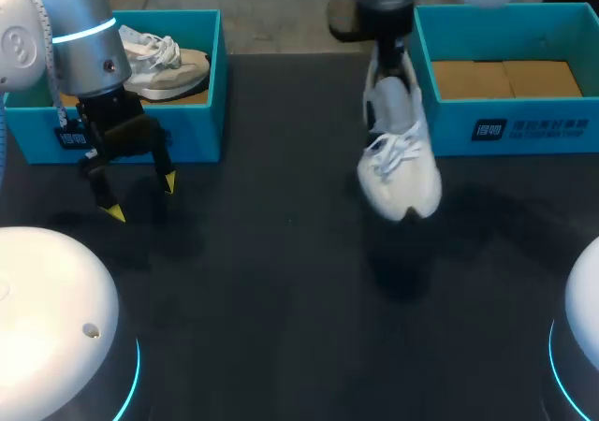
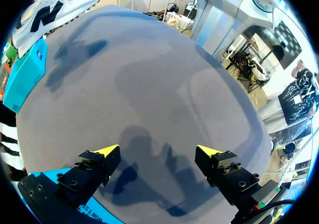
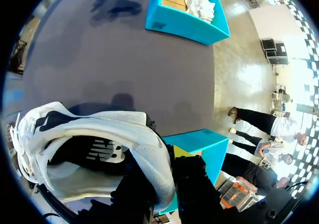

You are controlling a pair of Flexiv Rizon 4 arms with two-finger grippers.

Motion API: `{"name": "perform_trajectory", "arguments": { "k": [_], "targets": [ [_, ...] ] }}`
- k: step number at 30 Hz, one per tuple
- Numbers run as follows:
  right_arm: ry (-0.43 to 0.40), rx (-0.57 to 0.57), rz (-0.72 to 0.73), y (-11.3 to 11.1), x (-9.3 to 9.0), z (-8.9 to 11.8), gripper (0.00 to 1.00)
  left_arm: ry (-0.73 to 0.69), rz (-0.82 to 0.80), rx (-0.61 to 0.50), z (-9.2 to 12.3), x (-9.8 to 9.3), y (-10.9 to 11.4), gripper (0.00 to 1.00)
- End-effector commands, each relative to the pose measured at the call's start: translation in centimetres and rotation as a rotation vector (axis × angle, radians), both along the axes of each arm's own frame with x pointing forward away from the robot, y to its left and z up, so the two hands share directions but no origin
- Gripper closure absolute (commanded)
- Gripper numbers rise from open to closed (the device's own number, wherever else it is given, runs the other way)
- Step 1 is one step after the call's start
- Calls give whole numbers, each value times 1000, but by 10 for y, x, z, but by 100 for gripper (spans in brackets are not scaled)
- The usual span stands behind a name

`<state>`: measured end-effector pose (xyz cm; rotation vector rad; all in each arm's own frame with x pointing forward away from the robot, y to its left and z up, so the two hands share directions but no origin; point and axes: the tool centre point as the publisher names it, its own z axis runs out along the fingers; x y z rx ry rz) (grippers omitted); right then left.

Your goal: Take the shoe out of the shoebox, open the shoe tongue, remove and reinsert the insole, then place the shoe into the shoebox

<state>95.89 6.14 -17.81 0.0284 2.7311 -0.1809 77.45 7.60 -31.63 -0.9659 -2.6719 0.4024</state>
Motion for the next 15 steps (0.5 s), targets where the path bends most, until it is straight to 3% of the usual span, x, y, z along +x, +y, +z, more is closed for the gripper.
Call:
{"name": "perform_trajectory", "arguments": {
  "k": [1, 13, 15],
  "targets": [
    [-7, 53, 24, -13, -5, 1, 100, -2, -1, 2, 1, -1, 1, 0],
    [-7, 53, 24, -13, -5, 1, 100, -2, -1, 2, 1, -1, 1, 0],
    [-18, 49, 22, -20, 10, 4, 100, -2, -1, 2, 1, -1, 1, 0]
  ]
}}
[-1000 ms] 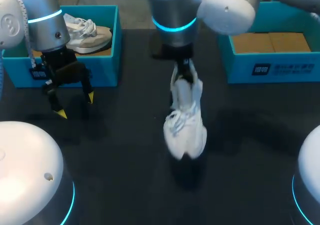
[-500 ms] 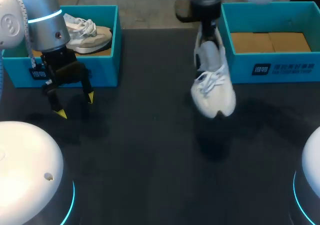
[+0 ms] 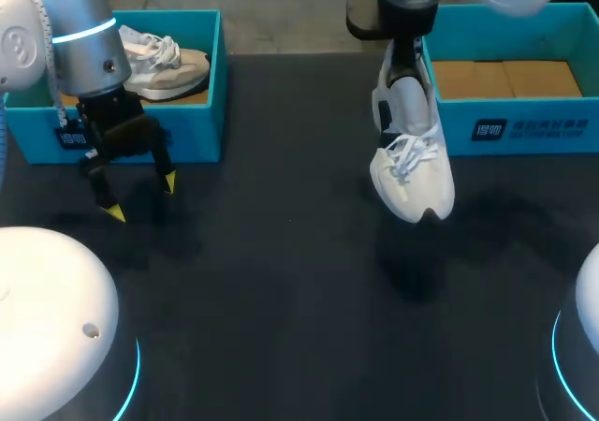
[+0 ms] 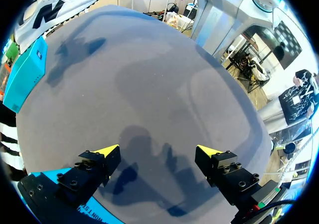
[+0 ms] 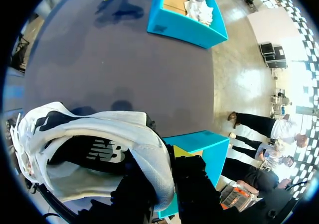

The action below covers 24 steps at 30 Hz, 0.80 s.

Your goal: Take the shoe out of the shoebox, open the shoe tongue, remove and reinsert the insole, then place the shoe into the shoebox

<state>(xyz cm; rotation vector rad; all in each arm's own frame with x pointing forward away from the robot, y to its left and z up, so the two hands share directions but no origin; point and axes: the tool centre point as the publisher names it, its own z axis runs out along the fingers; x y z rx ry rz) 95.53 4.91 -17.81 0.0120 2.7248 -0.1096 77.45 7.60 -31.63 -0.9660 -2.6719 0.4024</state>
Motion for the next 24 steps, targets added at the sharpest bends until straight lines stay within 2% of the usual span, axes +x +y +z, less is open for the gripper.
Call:
{"name": "perform_trajectory", "arguments": {
  "k": [1, 8, 9, 11, 12, 15, 20, 24],
  "targets": [
    [-15, -8, 2, -14, 22, 5, 100, -2, -1, 2, 1, -1, 1, 0],
    [-59, 3, 41, -69, 83, 25, 100, -2, -1, 2, 1, -1, 1, 0],
    [-60, -28, 26, -78, 92, 27, 100, -2, -1, 2, 1, -1, 1, 0],
    [-71, -5, 59, -94, 106, 33, 100, -2, -1, 2, 1, -1, 1, 0],
    [-64, -43, 45, -101, 114, 35, 100, -2, -1, 2, 1, -1, 1, 0],
    [-73, -40, 69, -122, 135, 41, 100, -2, -1, 2, 1, -1, 1, 0],
    [-69, -61, 116, -146, 165, 47, 100, -2, -1, 2, 1, -1, 1, 0],
    [-29, -79, 138, -160, 187, 44, 100, -2, -1, 2, 1, -1, 1, 0]
  ]
}}
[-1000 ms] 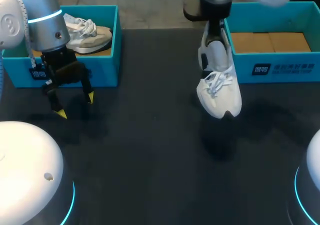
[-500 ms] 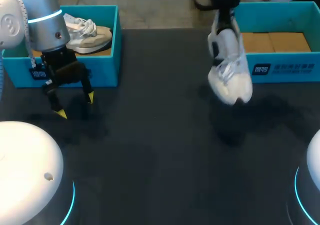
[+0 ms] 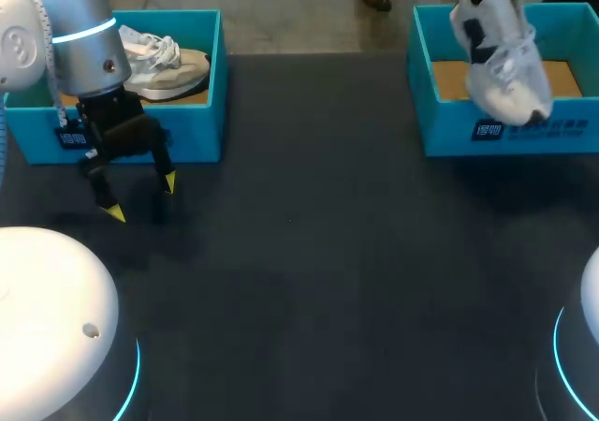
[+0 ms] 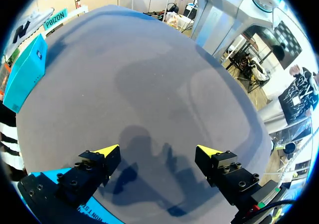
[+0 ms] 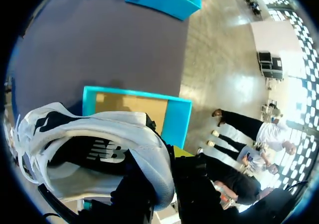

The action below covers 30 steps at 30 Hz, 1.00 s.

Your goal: Take the shoe out of the shoebox, open the shoe tongue, remove and reinsert the insole, then place the shoe into the shoebox

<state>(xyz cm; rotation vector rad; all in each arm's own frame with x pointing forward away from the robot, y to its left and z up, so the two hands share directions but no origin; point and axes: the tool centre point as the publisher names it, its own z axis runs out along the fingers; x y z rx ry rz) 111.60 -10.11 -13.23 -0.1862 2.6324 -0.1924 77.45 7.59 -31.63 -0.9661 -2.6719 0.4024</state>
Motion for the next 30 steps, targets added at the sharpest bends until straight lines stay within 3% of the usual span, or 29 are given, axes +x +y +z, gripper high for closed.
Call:
{"name": "perform_trajectory", "arguments": {
  "k": [1, 8, 16, 24, 30],
  "targets": [
    [50, 16, 1, -13, 31, -3, 100, -2, 0, 2, 1, -1, 1, 0],
    [46, 40, -92, -26, 40, -6, 100, -2, 0, 2, 1, -1, 1, 0],
    [-41, 74, -563, -61, 27, -9, 100, -2, 0, 2, 1, -1, 1, 0],
    [-86, 215, -984, -110, -1, -14, 100, -2, 0, 2, 1, -1, 1, 0],
    [-116, 317, -1213, -137, -13, -12, 100, -2, 0, 2, 1, -1, 1, 0]
  ]
}}
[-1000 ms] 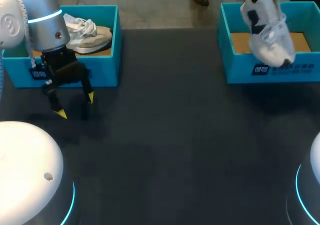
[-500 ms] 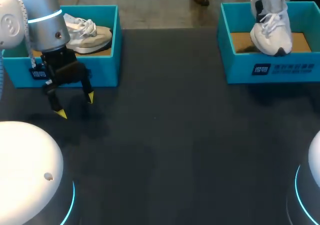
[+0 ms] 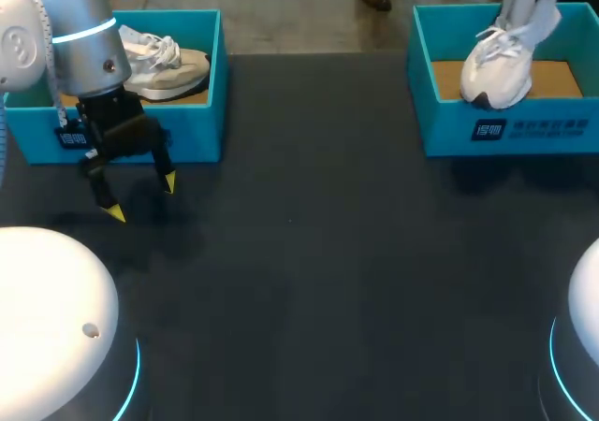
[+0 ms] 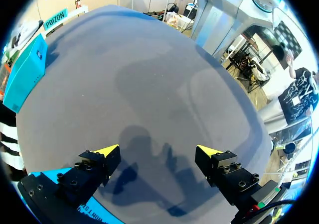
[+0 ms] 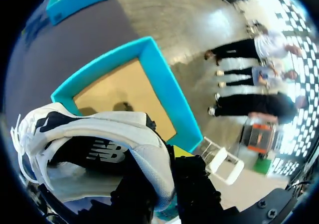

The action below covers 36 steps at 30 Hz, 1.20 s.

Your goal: Take the shoe out of the shoebox, open the shoe tongue, remove and reinsert the insole, then place the shoe into the shoebox

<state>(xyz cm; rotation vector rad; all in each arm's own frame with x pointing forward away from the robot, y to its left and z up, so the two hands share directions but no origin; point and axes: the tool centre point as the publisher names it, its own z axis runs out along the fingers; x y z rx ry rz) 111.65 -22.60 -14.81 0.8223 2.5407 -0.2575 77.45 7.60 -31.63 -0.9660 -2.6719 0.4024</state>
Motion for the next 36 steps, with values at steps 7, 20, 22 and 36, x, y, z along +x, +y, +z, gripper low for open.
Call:
{"name": "perform_trajectory", "arguments": {
  "k": [7, 20, 22, 36],
  "targets": [
    [-72, 204, -629, -27, -11, 2, 100, -2, -1, 2, 1, -1, 1, 0],
    [-69, 229, -651, -29, -11, 2, 100, -2, -1, 2, 1, -1, 1, 0],
    [-69, 229, -651, -29, -11, 2, 100, -2, -1, 2, 1, -1, 1, 0],
    [-90, 275, -892, -72, 1, -19, 100, -2, -1, 2, 1, -1, 1, 0]
  ]
}}
